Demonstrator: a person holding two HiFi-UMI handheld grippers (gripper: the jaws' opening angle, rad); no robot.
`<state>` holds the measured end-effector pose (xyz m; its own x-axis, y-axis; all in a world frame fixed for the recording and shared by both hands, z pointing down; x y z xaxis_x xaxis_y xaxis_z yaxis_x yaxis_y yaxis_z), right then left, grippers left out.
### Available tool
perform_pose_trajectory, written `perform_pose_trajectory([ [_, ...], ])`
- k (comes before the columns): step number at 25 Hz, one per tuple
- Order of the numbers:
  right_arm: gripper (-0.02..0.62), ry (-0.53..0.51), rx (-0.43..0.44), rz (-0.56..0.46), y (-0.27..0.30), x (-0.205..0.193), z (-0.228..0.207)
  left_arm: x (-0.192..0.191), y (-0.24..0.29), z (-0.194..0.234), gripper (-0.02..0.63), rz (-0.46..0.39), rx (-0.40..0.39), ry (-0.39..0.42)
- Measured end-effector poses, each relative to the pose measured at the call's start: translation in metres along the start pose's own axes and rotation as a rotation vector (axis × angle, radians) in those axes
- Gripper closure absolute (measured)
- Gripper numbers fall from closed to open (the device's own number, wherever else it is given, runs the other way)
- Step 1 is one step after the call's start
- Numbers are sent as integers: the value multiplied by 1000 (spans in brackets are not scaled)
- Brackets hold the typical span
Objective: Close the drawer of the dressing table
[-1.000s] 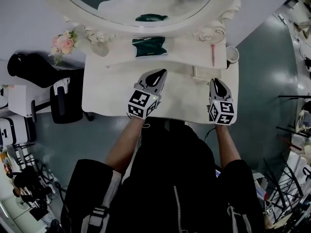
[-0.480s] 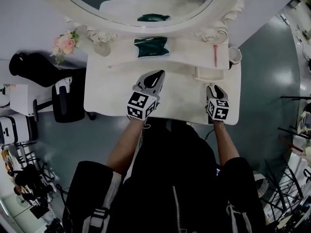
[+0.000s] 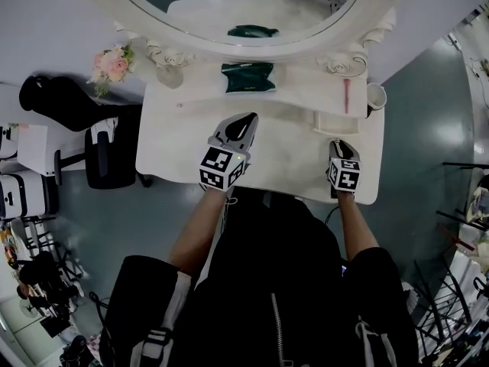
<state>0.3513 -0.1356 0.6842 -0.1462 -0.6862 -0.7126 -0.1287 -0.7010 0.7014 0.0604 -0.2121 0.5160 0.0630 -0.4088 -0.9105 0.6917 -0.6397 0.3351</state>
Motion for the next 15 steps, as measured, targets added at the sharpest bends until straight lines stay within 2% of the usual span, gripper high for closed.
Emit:
perform_pose_trajectory([
  [15, 499, 24, -3, -14, 7, 14, 5, 3, 2, 15, 602, -8, 16, -21],
])
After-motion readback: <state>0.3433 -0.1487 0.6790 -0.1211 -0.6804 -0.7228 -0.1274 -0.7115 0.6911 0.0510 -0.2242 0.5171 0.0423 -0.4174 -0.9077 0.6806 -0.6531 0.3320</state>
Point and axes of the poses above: the fingertips, and each gripper's own axes: y forward along the fingers, z to its left, x out of its top, the point moved 5 cm from there along -y, backward along the fingers, and after that the axes turned 9 degrees about -y, right-handed, at the moved point
